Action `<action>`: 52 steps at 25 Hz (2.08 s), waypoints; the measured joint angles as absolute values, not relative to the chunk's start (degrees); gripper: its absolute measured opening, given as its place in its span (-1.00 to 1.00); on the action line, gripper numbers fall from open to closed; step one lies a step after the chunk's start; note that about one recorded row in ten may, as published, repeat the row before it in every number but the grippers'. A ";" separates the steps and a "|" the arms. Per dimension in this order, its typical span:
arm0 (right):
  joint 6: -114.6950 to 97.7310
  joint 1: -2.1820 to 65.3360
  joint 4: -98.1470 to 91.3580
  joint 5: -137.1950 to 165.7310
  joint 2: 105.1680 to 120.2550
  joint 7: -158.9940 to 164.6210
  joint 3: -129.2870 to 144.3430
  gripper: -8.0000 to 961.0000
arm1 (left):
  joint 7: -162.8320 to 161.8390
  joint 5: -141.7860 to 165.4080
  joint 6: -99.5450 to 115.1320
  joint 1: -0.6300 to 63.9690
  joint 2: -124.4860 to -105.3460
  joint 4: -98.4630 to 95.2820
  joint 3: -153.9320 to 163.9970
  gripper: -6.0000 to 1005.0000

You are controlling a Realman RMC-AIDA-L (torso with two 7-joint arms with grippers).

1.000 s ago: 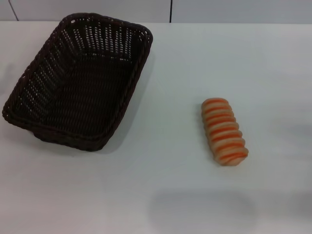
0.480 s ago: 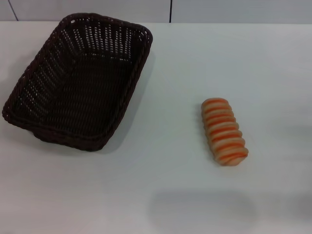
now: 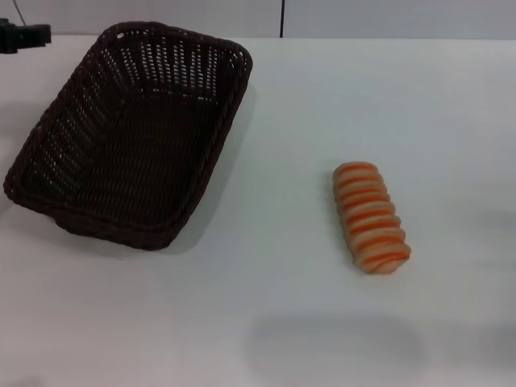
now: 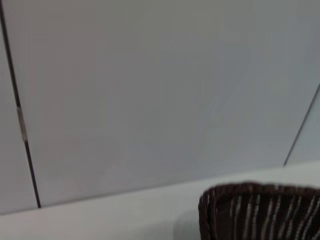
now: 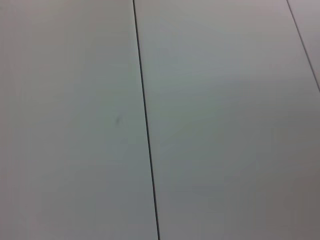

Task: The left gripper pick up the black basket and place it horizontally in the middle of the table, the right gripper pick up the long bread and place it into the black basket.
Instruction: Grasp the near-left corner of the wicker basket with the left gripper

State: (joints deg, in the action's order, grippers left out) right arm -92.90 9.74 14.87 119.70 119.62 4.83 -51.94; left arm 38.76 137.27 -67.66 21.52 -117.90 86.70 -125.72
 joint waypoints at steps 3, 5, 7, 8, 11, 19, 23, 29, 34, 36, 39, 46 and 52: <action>-92.91 9.74 14.87 119.71 119.62 4.83 -51.94 0.42 | 37.43 140.34 -68.04 22.35 -117.98 86.75 -124.13 0.24; -92.90 9.75 14.85 119.71 119.62 4.83 -51.94 0.42 | 36.27 143.22 -68.50 23.15 -117.97 86.52 -122.14 0.24; -92.90 9.76 14.85 119.71 119.62 4.83 -51.94 0.42 | 35.60 145.09 -69.07 23.55 -117.99 86.37 -120.97 0.24; -92.90 9.76 14.85 119.71 119.62 4.83 -51.94 0.42 | 35.60 145.09 -69.07 23.55 -117.99 86.37 -120.97 0.23; -92.90 9.76 14.85 119.71 119.62 4.83 -51.94 0.42 | 34.71 146.91 -69.61 24.08 -117.99 85.77 -119.35 0.23; -92.90 9.85 14.85 119.72 119.62 4.83 -51.94 0.42 | 35.07 148.79 -69.49 25.80 -117.95 80.42 -118.65 0.21; -92.90 9.88 14.85 119.72 119.62 4.83 -51.94 0.42 | 35.09 149.53 -69.17 26.18 -117.95 79.23 -118.63 0.20; -92.90 10.04 14.85 119.72 119.62 4.83 -51.94 0.42 | 35.17 150.24 -67.37 26.43 -117.94 76.92 -117.46 0.19; -92.92 10.20 14.85 119.72 119.55 4.83 -51.94 0.42 | 35.24 152.42 -66.13 27.34 -117.91 74.32 -117.13 0.18; -92.94 10.20 14.85 119.72 119.55 4.83 -51.94 0.42 | 35.12 153.08 -66.16 27.78 -117.97 73.58 -117.13 0.18; -93.04 10.20 14.85 119.72 119.53 4.83 -51.94 0.42 | 34.88 153.23 -66.21 27.93 -118.00 73.32 -117.04 0.17; -93.14 10.20 14.85 119.72 119.46 4.83 -51.94 0.42 | 34.55 153.37 -65.76 27.81 -118.00 73.43 -115.76 0.16; -93.40 9.97 14.85 119.70 119.44 4.83 -51.94 0.42 | 34.55 154.10 -65.77 27.94 -117.99 73.22 -115.74 -0.14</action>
